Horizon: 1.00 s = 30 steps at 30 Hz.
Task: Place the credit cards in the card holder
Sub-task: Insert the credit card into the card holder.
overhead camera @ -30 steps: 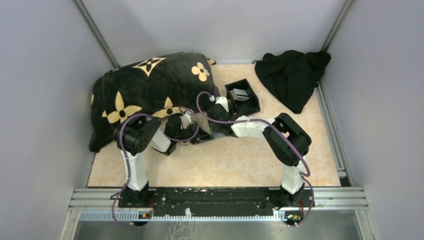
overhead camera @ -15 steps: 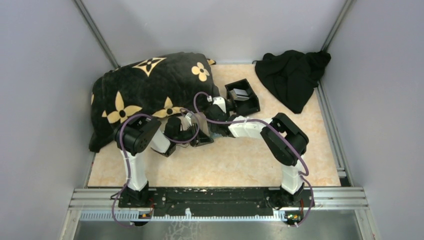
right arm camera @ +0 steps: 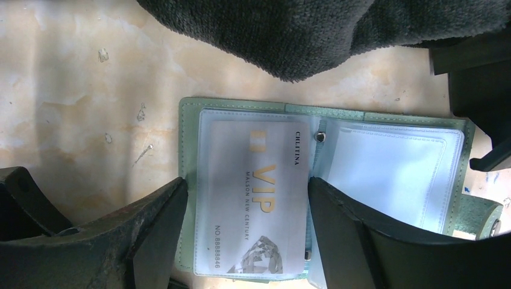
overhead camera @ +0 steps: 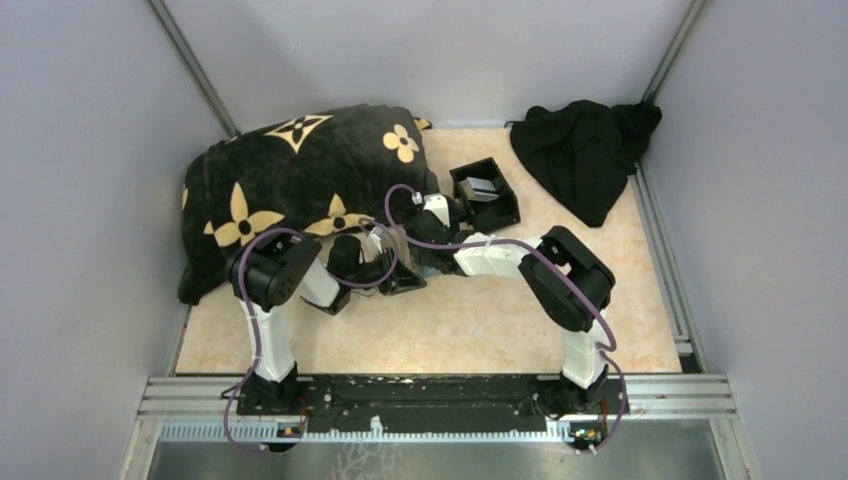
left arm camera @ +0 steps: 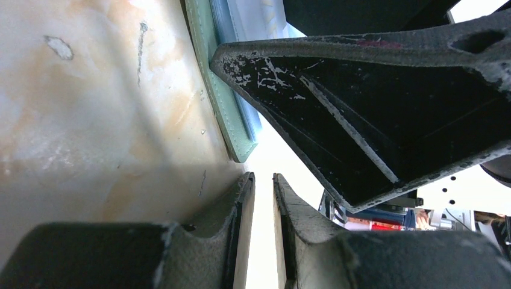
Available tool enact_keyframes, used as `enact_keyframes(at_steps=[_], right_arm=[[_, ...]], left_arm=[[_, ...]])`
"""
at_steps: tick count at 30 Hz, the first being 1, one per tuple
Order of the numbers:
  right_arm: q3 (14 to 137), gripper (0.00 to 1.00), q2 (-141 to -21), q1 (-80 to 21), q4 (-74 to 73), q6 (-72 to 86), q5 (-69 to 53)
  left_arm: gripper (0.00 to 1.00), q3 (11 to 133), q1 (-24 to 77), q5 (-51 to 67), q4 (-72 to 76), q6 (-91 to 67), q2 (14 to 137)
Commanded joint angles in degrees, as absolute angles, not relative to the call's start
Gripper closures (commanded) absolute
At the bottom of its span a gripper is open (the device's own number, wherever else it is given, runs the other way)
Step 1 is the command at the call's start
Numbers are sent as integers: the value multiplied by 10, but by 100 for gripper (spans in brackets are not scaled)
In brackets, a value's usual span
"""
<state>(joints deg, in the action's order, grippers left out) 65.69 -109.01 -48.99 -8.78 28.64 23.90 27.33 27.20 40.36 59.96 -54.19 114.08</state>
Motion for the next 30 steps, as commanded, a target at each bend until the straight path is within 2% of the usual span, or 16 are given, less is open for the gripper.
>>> enact_keyframes(at_steps=[1, 22, 27, 30], right_arm=[[637, 26, -1117, -504, -175, 316, 179], [640, 42, -1110, -504, -187, 334, 163], [650, 51, -1109, -504, -195, 338, 168], [655, 53, -1110, -504, -198, 341, 169]], left_arm=[[72, 234, 268, 351, 431, -494, 1182], [72, 236, 268, 324, 401, -501, 1172], [73, 234, 268, 320, 400, -502, 1170], [73, 233, 269, 319, 397, -502, 1169]])
